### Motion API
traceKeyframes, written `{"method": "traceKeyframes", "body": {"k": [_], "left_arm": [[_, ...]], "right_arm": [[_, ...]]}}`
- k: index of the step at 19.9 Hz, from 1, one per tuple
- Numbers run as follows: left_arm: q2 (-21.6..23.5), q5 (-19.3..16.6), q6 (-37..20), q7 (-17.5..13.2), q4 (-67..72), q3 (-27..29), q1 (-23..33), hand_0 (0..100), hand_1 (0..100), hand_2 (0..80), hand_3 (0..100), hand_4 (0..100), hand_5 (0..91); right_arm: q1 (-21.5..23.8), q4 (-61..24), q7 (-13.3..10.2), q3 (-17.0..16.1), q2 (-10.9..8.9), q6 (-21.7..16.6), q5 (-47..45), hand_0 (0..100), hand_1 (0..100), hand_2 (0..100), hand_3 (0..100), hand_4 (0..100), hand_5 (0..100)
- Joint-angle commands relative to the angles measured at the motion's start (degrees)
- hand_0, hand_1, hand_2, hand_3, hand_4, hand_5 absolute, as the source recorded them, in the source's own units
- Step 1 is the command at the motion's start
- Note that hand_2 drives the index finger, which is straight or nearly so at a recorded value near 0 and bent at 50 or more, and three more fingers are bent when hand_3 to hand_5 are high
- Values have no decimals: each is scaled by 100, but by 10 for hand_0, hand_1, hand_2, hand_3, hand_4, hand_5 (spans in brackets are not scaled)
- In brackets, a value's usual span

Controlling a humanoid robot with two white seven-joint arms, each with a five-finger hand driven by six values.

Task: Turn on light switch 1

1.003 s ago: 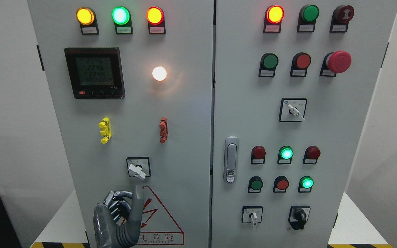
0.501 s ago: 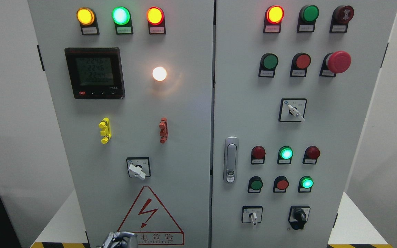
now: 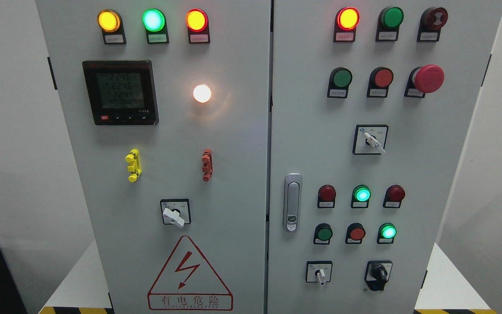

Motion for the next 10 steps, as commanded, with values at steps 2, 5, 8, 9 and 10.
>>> {"method": "traceKeyframes", "body": {"k": [2,5,8,9,10], "left_arm": [[278,494,10,-559,4728,570,112,126,254,236,457,481,146],[287,424,360,-1298,6108,535,-300,131,266,127,323,358,41],[331,415,1080,-2062,7234,517,-784,145,266,0,170,234,0],[331,406,1257,-2265,7464,508,-890,153,263,0,119,186,0],[331,389,1380,-2362,7675,500,-960,154,262,0,111,183,0]], "right_arm": [[0,-1,-4,1,0,2,0,0,0,0,0,0,0],[0,-1,-4,1,0,2,0,0,0,0,0,0,0],[0,8,-4,1,0,2,0,0,0,0,0,0,0],[0,-1,-4,1,0,2,0,0,0,0,0,0,0],[0,-1,-4,1,0,2,0,0,0,0,0,0,0]]}}
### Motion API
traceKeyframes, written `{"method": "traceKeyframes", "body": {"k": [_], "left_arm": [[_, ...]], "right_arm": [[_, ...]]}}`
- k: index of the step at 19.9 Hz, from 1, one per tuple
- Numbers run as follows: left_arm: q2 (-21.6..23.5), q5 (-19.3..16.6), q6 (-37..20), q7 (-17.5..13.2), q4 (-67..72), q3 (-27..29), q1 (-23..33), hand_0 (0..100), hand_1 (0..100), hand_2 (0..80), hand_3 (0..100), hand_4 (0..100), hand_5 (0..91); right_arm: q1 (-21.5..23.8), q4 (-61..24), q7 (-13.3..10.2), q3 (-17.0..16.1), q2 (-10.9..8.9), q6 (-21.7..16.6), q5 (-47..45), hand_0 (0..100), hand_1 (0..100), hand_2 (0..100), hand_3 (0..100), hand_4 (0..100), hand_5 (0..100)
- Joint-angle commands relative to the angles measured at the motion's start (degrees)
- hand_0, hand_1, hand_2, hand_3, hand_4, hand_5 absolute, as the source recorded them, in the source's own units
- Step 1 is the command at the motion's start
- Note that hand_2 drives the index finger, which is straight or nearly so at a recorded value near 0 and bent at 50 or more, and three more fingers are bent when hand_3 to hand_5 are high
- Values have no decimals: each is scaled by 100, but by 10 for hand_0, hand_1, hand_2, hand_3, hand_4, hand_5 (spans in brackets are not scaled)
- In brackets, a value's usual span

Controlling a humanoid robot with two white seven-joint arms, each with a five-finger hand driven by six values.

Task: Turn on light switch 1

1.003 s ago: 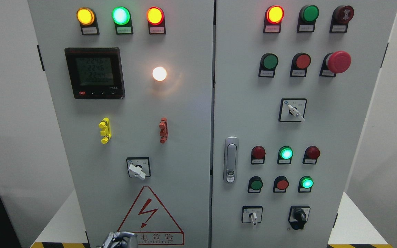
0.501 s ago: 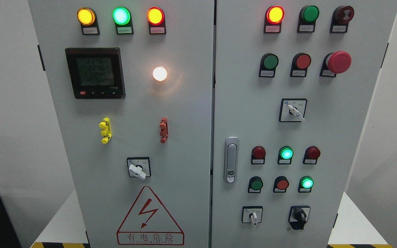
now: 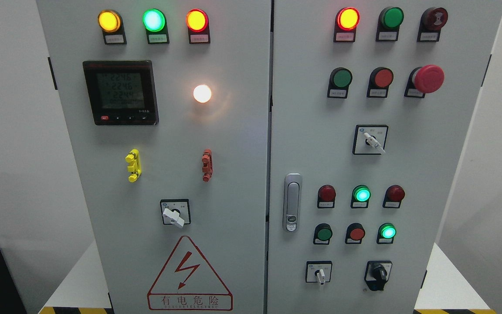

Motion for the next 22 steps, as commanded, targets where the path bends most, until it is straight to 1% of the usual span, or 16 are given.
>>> {"method": "traceKeyframes", "body": {"k": [1,2,3,4,7,9,16,18,22], "left_arm": [[150,-25,535,-554,4076,135,-552,159,257,0,56,126,0],[159,-147,623,-650,4147,-13,-553,159,254,0,43,119,0],[185,-262,702,-747,4165,-198,-553,160,247,0,6,83,0],[211,-298,755,-792,4165,-347,-553,160,223,0,0,52,0],[264,-307,913,-783,4174,-410,-614,162,189,0,0,9,0],[326,-316,1202,-783,4165,-410,-667,160,168,0,0,0,0],[264,-395,1511,-713,4165,-516,-667,158,130,0,0,0,0],[220,-386,1511,-591,4148,-507,-684,158,124,0,0,0,0],[185,-395,1450,-397,4121,-516,-1027,160,100,0,0,0,0]], "right_arm": [[0,-1,3,0,0,2,0,0,0,0,0,0,0],[0,-1,-6,0,0,2,0,0,0,0,0,0,0],[0,-1,-6,0,0,2,0,0,0,0,0,0,0],[0,-1,-6,0,0,2,0,0,0,0,0,0,0],[0,-1,-6,0,0,2,0,0,0,0,0,0,0],[0,-1,3,0,0,2,0,0,0,0,0,0,0],[0,-1,3,0,9,2,0,0,0,0,0,0,0],[0,16,3,-8,0,2,0,0,0,0,0,0,0],[0,16,-6,-8,9,2,0,0,0,0,0,0,0]]}}
